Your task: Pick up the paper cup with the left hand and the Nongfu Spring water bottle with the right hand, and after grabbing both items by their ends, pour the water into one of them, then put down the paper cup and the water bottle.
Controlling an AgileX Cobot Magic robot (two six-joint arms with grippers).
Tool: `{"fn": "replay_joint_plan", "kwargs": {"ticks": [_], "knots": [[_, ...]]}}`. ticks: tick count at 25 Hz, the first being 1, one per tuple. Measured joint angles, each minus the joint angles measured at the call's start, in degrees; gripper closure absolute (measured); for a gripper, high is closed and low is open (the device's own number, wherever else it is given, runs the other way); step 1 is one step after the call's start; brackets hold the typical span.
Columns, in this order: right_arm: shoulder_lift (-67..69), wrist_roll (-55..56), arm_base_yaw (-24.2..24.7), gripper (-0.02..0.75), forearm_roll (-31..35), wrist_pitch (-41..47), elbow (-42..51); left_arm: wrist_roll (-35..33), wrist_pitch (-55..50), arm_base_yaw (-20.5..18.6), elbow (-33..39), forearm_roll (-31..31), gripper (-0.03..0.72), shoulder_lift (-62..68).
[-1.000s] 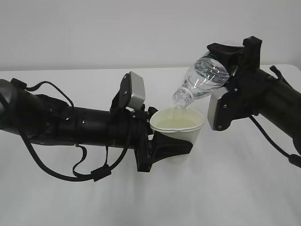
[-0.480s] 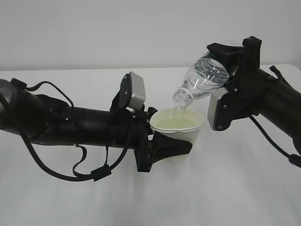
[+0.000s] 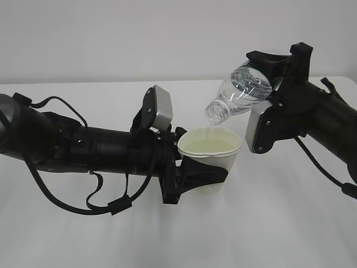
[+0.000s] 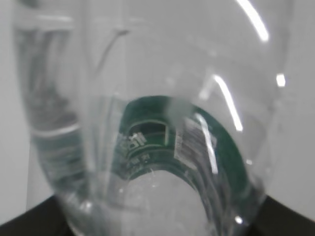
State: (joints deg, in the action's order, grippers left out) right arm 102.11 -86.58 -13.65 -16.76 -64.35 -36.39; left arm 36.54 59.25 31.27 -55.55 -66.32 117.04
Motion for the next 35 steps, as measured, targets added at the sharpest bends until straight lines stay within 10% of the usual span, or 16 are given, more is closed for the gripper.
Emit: {"fn": "replay_joint_plan", "kwargs": {"ticks": [35], "knots": [[0.0,23.0,0.0,0.318,-0.6,0.0,0.0,0.0,1.4,0.0,0.0,0.8,0.293,0.0]]}}
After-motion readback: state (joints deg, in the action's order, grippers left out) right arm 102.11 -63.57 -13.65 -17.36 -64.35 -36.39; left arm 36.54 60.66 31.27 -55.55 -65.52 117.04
